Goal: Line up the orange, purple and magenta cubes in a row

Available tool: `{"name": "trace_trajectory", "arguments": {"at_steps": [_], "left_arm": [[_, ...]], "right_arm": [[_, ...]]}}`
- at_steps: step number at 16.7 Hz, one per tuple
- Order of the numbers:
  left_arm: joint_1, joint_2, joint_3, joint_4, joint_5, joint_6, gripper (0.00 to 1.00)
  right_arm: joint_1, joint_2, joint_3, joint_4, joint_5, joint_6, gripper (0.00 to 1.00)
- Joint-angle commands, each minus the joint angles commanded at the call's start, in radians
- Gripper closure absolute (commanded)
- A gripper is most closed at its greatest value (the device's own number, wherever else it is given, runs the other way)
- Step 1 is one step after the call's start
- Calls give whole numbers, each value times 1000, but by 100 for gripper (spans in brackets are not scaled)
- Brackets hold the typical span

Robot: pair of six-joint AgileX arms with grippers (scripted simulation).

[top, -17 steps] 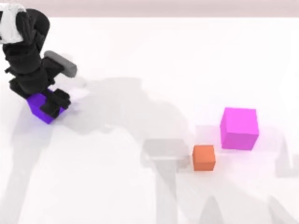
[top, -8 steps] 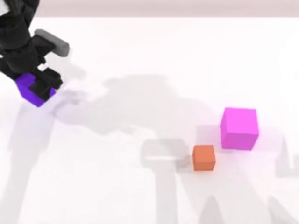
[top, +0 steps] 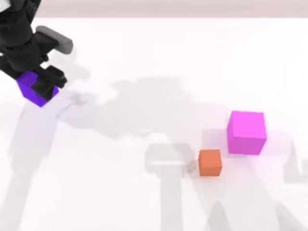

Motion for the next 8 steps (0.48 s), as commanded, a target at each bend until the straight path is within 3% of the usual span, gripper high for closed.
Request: {"name": "trace_trajectory", "arguments": {"at_steps": [4, 8], "left_arm": [[-106, 3, 17, -12, -3, -183, 100], [-270, 5, 26, -33, -9, -483, 100]], "right_arm": [[0, 0, 0, 0, 0, 0, 0], [0, 0, 0, 0, 0, 0, 0]]}}
